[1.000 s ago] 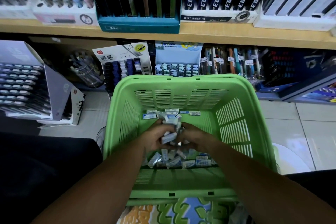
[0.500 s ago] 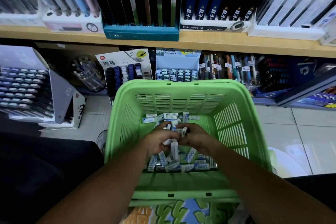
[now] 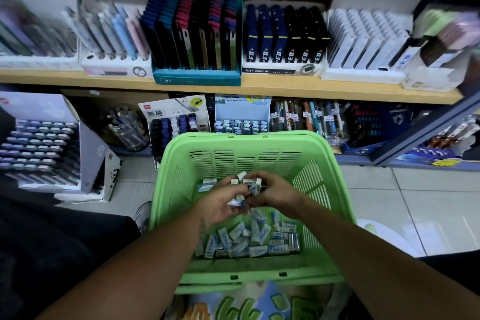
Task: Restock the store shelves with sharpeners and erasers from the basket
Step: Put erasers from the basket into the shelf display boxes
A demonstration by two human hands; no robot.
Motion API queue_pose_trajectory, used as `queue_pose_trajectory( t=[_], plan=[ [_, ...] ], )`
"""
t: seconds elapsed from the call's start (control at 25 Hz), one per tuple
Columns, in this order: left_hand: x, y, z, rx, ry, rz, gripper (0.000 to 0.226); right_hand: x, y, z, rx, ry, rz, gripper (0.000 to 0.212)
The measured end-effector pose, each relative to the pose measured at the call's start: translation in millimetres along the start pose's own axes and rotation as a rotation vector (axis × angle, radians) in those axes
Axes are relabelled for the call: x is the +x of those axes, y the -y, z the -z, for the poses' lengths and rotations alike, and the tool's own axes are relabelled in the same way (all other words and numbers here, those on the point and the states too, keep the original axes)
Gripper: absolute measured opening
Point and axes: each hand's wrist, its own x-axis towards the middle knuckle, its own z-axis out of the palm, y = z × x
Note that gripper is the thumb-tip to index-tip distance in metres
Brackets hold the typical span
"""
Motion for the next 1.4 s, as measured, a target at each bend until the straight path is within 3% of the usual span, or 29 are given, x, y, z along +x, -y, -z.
queue_pose_trajectory(
  t=[0.16,0.28,0.52,0.76,0.92,1.28,1.4],
  plan=[
    [-17.8,-17.8,-5.5,0.072,0.035,-0.059,0.066,-18.6,20.7,4.7,-0.104,0.004,0.054,0.039],
    [-35.7,-31.0,-15.1,0.167,0.098,-0.088,0.053,-32.4,37.1,9.5,-0.160,0.031,0.079,0.021],
    [-95.8,-81.5,-24.7,0.157,0.052,-0.243,0.059,-68.5,105.5,4.5,-0.059,-0.011,0.108,0.038],
    [-190.2,-159.4,-23.0,0.133,0.047,-0.521,0.047,-113.5,221.8,-28.0,-0.274,-0.036,0.396,0.015],
    [-254.1,-209.0,-20.5,0.098,0.035,-0.708,0.035,-143.2,293.6,-58.8,-0.394,-0.142,0.617,0.014],
    [-336.5,-307.6,-18.2,0.073,0.082,-1.066,0.028,-164.1,406.3,-95.7,-0.383,-0.424,1.015,0.011],
    [-344.9,-335.5,3.4,0.017,0.082,-1.119,0.028,-158.6,439.2,-117.4,-0.309,-0.417,1.039,0.017]
  ],
)
